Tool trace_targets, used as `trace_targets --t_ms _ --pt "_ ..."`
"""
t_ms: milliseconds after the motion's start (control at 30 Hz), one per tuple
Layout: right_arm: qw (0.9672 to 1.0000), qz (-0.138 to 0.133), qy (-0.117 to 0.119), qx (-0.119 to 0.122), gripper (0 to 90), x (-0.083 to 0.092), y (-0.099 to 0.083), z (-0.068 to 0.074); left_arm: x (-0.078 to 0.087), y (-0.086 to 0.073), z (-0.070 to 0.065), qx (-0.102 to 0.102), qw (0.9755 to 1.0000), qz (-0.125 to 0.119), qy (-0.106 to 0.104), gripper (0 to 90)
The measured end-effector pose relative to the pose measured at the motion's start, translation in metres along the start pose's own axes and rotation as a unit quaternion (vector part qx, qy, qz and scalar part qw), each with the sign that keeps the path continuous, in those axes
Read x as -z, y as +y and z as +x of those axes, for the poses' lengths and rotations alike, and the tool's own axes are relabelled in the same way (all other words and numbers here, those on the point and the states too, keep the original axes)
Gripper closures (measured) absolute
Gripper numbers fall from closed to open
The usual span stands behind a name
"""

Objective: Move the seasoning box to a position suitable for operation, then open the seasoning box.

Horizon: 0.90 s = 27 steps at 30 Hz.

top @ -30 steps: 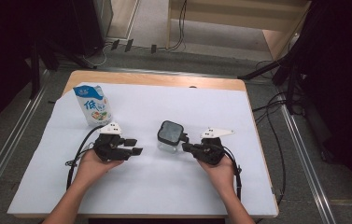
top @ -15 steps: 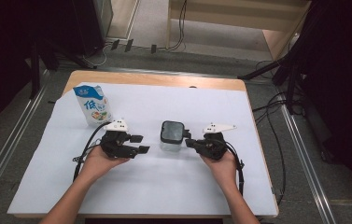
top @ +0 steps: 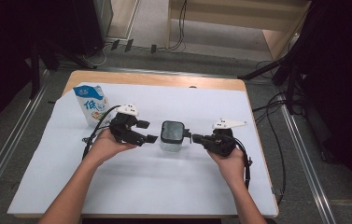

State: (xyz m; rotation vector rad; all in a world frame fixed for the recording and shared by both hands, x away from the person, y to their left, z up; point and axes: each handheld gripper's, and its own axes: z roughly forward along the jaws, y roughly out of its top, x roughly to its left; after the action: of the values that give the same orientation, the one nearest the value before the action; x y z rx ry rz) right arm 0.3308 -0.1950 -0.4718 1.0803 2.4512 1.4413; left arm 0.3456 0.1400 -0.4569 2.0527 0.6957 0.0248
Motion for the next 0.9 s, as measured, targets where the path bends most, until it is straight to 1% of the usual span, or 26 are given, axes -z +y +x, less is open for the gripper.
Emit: trace_targets --t_ms 33,67,133,167,200,300,333,400,533,633,667,733,800,900 --pt "1.0 -0.001 -0.002 -0.002 90.0 0.0 0.0 -0.002 -0.001 0.001 0.0 -0.004 1.0 -0.004 -0.004 25.8" --pt "1.0 0.0 -0.002 -0.007 90.0 0.0 0.0 -0.004 -0.003 0.001 0.0 -0.008 0.9999 0.0 -0.011 23.9" --pt "1.0 0.001 -0.005 -0.007 90.0 -0.002 -0.001 -0.007 -0.006 0.001 -0.001 -0.01 0.9999 0.001 -0.009 22.0" --pt "1.0 0.002 -0.005 -0.007 90.0 -0.003 -0.001 -0.008 -0.008 0.0 -0.002 -0.013 0.9999 0.007 -0.004 21.4" --pt "1.0 0.003 -0.006 -0.005 90.0 -0.004 -0.001 -0.008 -0.009 0.0 -0.003 -0.015 0.9999 0.006 0.001 20.4" --pt "0.9999 0.007 -0.011 0.002 90.0 -0.006 0.0 -0.007 -0.013 0.001 -0.006 -0.025 0.9997 0.006 -0.001 19.3" --pt "0.9999 0.007 -0.011 0.002 90.0 -0.006 -0.001 -0.007 -0.013 0.001 -0.007 -0.031 0.9995 0.005 0.002 19.3" --pt "0.9999 0.006 -0.014 0.001 90.0 -0.006 -0.001 -0.008 -0.015 0.001 -0.007 -0.034 0.9994 0.006 0.003 19.3" --pt "0.9998 0.007 -0.019 -0.005 90.0 -0.006 -0.002 -0.01 -0.022 -0.001 -0.005 -0.031 0.9995 0.005 -0.008 20.4" --pt "0.9997 0.01 -0.021 -0.005 90.0 -0.008 -0.004 -0.011 -0.028 -0.002 -0.005 -0.037 0.9992 0.012 -0.011 19.7" --pt "0.9997 0.009 -0.021 -0.009 90.0 -0.009 -0.004 -0.01 -0.03 -0.002 -0.005 -0.04 0.9991 0.011 -0.01 19.5" --pt "0.9997 0.009 -0.021 -0.007 90.0 -0.01 -0.004 -0.009 -0.033 -0.002 -0.005 -0.042 0.9989 0.015 -0.011 19.4" --pt "0.9997 0.009 -0.022 -0.005 90.0 -0.011 -0.004 -0.008 -0.035 -0.001 -0.005 -0.046 0.9987 0.019 -0.008 19.4" --pt "0.9997 0.01 -0.022 -0.006 90.0 -0.013 -0.005 -0.007 -0.039 0.001 -0.004 -0.05 0.9985 0.019 -0.01 19.3"
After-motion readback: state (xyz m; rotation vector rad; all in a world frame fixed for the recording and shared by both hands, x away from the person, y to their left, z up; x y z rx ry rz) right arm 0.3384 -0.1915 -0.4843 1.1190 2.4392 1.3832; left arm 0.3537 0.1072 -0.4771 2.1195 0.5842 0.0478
